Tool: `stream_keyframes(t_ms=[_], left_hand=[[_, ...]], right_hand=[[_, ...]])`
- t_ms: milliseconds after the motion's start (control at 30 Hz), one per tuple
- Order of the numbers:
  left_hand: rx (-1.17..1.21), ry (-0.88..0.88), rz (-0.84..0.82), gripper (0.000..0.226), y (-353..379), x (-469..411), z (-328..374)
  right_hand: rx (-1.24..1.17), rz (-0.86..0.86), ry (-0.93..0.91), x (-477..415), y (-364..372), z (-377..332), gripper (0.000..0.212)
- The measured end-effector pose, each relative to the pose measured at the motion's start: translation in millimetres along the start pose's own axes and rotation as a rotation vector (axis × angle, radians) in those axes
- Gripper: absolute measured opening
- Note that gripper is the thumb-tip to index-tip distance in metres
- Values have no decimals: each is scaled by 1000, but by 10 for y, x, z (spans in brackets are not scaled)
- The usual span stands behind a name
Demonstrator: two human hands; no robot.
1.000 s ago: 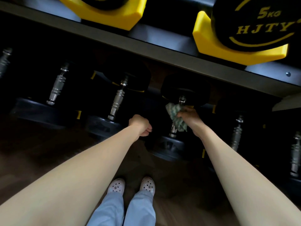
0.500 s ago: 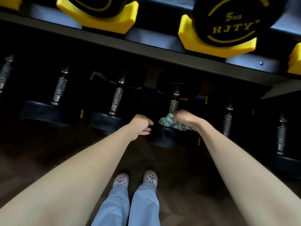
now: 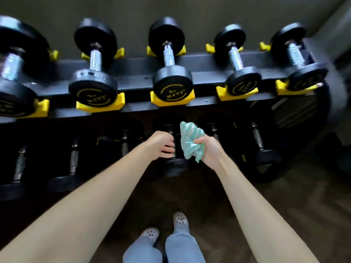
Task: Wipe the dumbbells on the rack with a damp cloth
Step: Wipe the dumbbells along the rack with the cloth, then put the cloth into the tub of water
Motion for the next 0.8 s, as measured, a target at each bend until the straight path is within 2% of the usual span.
stream_keyframes(t_ms=[200, 367, 433, 500, 600, 700, 800], left_hand=[[-436, 379, -364, 17, 758, 1267, 651], [-766, 564, -581, 17, 1646, 2207, 471], [-848, 605, -667, 16, 1945, 2444, 303], [-986, 635, -775, 11, 2390, 2767, -59], [-1130, 644, -927, 2, 2920, 3140, -670], [-1256, 604, -1068, 4, 3366, 3434, -1386], [-1420, 591, -1150, 9, 3730, 3754, -2298]], right_hand=[[-61, 137, -384, 1244, -30, -848, 39], [-218, 439, -648, 2629, -358, -989, 36], [-252, 586, -671, 3064, -513, -879, 35], [-318, 789, -720, 3700, -711, -665, 42], [-422, 1002, -806, 4507, -863, -258, 30], [-508, 1151, -886, 5228, -885, 196, 32], [-592, 1378, -893, 5930, -872, 824, 30]])
Point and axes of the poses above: each hand's wrist, its own x-axis away from the middle knuckle, its own y-axis out of the palm, z = x × y, the point moved 4 cm from there along -x, towards the middle knuckle, and after that the axes turned 10 degrees about -y, right-handed, at the moved point
